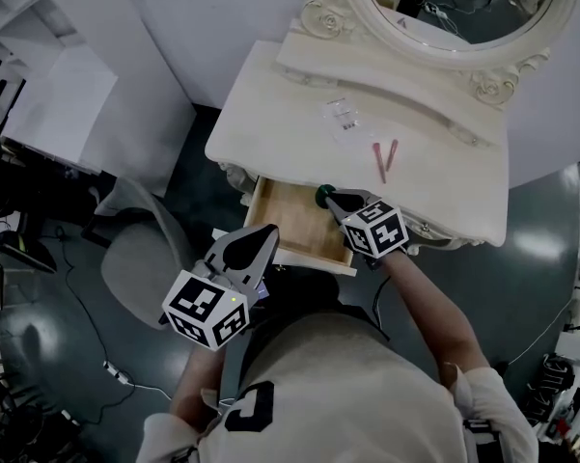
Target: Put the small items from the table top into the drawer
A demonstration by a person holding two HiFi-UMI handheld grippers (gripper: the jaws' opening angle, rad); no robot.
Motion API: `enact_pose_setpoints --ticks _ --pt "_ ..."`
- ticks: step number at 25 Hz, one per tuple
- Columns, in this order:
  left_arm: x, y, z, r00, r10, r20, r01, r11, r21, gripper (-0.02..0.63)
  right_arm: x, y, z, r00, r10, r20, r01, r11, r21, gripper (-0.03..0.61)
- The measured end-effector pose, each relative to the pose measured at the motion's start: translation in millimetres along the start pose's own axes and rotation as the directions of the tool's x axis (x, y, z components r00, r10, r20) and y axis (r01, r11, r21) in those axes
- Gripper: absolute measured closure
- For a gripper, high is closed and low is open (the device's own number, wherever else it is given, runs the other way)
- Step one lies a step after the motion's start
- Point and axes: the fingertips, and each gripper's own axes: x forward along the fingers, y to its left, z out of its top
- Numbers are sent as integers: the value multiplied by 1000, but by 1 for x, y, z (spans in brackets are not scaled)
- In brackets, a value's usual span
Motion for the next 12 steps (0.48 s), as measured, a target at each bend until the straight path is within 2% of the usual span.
enact_pose_setpoints --ticks 12 --pt "-3 11 -5 1000 -5 -14 5 1000 -17 558 16 -14 -29 996 -55 -77 52 998 -39 549"
